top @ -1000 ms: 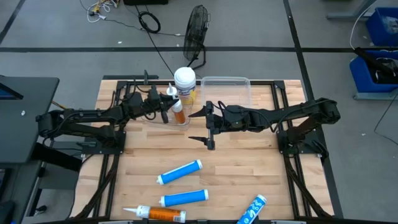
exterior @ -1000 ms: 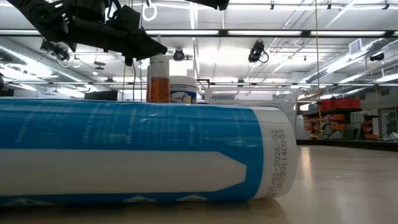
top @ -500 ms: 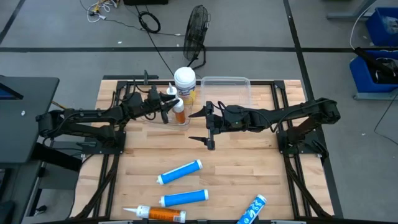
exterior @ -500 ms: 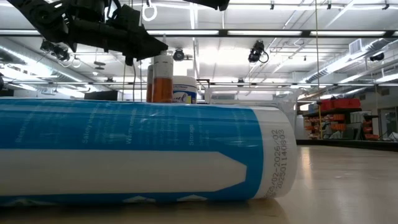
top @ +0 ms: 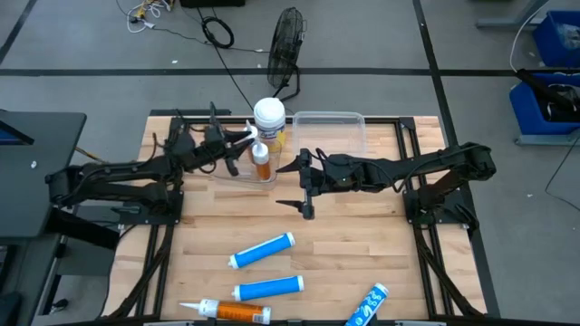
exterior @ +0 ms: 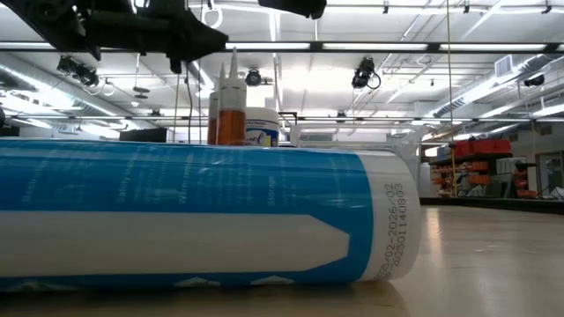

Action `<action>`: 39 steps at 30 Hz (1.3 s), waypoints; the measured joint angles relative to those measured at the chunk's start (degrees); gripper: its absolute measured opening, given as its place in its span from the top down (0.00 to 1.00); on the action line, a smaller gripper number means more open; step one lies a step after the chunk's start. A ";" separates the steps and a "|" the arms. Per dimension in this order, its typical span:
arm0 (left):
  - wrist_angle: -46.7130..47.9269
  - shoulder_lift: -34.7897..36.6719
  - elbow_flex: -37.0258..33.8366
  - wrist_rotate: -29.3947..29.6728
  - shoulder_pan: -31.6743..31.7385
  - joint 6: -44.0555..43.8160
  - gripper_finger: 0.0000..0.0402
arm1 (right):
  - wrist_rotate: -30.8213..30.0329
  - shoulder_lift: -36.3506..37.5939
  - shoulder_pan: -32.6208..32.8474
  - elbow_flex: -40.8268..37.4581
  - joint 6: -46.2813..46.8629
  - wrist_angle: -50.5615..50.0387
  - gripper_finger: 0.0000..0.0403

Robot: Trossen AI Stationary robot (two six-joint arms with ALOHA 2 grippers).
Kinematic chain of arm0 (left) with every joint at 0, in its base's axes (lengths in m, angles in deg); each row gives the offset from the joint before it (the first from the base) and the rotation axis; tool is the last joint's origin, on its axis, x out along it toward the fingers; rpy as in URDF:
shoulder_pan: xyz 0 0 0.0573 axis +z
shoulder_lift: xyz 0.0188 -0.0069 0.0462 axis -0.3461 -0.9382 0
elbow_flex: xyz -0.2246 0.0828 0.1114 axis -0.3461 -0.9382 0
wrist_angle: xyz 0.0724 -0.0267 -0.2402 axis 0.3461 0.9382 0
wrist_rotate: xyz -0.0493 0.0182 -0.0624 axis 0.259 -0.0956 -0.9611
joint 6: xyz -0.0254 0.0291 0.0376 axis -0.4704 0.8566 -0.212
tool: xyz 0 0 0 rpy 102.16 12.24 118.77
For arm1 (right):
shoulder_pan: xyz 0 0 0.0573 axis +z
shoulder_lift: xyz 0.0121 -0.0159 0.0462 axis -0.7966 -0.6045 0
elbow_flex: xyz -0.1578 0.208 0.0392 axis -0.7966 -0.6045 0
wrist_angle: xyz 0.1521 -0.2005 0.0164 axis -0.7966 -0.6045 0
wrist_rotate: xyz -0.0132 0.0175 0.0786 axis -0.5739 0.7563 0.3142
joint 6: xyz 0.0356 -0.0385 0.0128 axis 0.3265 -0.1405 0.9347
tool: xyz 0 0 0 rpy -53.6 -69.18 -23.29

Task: Pick & place silicon tubes, Sealant and Lysol wipes
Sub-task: Put the bottom blue sealant into the right transparent bin

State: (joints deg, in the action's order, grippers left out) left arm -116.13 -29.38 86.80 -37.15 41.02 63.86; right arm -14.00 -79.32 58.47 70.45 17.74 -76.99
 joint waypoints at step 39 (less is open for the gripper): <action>21.81 13.55 0.07 -0.06 -38.86 -5.14 0.70 | -1.46 -0.68 18.01 -0.02 13.06 -19.97 0.01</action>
State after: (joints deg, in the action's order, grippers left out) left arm -94.32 -15.83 86.87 -37.21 2.16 58.72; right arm -15.46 -80.00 76.48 70.43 30.79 -96.96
